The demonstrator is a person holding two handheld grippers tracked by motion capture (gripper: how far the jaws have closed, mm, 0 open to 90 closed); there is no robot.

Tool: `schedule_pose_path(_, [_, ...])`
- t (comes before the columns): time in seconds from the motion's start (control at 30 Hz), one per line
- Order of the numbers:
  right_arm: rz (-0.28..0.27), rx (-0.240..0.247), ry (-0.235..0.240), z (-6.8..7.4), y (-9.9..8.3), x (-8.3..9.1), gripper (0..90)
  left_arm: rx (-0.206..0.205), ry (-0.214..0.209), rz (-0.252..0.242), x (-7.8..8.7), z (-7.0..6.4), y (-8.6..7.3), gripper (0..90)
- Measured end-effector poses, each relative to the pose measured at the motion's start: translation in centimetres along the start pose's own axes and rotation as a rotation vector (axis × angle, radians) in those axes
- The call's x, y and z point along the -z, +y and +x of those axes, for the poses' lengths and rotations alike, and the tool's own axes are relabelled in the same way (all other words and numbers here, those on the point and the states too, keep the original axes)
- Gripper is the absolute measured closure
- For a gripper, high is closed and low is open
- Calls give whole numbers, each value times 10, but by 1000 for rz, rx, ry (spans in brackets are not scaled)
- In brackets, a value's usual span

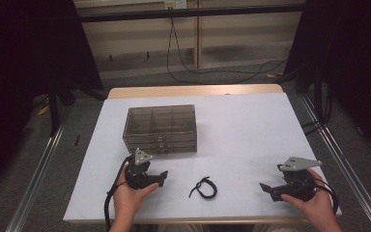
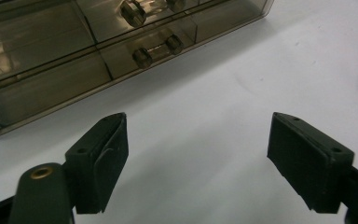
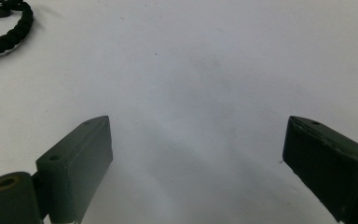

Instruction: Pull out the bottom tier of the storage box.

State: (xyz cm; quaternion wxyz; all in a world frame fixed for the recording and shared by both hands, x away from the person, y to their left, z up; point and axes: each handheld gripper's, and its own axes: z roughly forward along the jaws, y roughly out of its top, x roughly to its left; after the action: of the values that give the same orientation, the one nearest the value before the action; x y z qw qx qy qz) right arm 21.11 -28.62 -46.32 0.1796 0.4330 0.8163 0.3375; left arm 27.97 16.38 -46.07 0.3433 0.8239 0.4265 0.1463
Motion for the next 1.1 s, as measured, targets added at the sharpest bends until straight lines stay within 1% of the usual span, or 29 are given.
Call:
schedule_pose_path(0.1, [1, 4, -3, -1, 0, 0, 80, -11, 5, -3, 0, 0, 0, 231])
schedule_pose_path(0.17, [0, 5, -5, -1, 1, 0, 80, -5, 6, -5, -1, 0, 0, 241])
schedule_pose_path(0.2, [-2, 2, -5, -1, 1, 0, 80, 9, 11, -16, -1, -1, 0, 242])
schedule_pose_path(0.23, [-1, 2, -6, -1, 1, 0, 80, -2, 15, -12, 0, 1, 0, 244])
schedule_pose_path(0.27, [-1, 2, -6, -1, 1, 0, 80, 6, 14, -16, -1, 2, 0, 245])
schedule_pose_path(0.33, [0, 2, -5, -1, 1, 0, 80, 8, 21, -14, -1, 3, 0, 249])
schedule_pose_path(0.4, [-4, 1, -1, -2, 2, -1, 80, 25, 18, -14, -1, 4, 0, 249])
schedule_pose_path(0.43, [-1, -1, -1, -1, 2, -2, 80, 23, 18, -8, -1, 5, 0, 250])
schedule_pose_path(0.47, [-1, 4, -2, -2, 2, -2, 80, 30, 14, -4, -1, 5, -1, 252])
schedule_pose_path(0.53, [-2, 3, 0, -1, 3, -2, 80, 36, 21, -6, -2, 6, -1, 265])
schedule_pose_path(0.57, [-2, 12, -3, -1, 4, -3, 80, 46, 23, 0, -3, 7, -1, 278])
schedule_pose_path(0.63, [0, 10, 0, 0, 4, -3, 79, 63, 33, -1, -5, 7, 0, 289])
schedule_pose_path(0.67, [2, 7, 1, 1, 4, -3, 79, 56, 32, 12, -6, 8, 0, 291])
schedule_pose_path(0.7, [2, 7, 1, 1, 4, -3, 79, 56, 32, 12, -6, 8, 0, 296])
schedule_pose_path(0.73, [-3, 11, 6, 0, 5, -3, 79, 73, 51, 28, -8, 8, 3, 304])
schedule_pose_path(0.77, [-6, 9, 4, 0, 5, -3, 79, 73, 51, 28, -8, 8, 3, 308])
schedule_pose_path(0.8, [-9, 3, 4, 1, 6, -3, 79, 96, 49, 43, -9, 8, 8, 308])
schedule_pose_path(0.83, [-7, 4, 2, 1, 6, -2, 79, 105, 54, 40, -10, 7, 11, 312])
schedule_pose_path(0.93, [-8, 8, 0, 1, 6, -1, 79, 129, 51, 56, -14, 5, 20, 330])
schedule_pose_path(0.97, [-8, 8, 0, 1, 6, -1, 79, 129, 51, 56, -14, 5, 20, 334])
schedule_pose_path(1.0, [-17, 1, -3, -1, 7, 0, 79, 146, 48, 75, -19, 5, 23, 343])
schedule_pose_path(1.03, [-15, -3, -8, -1, 7, 1, 79, 146, 48, 75, -19, 5, 23, 344])
schedule_pose_path(1.07, [-19, -9, -5, -1, 7, 2, 79, 153, 48, 103, -23, 7, 24, 348])
schedule_pose_path(1.1, [-20, -8, -5, -1, 7, 2, 79, 161, 55, 106, -25, 7, 24, 348])
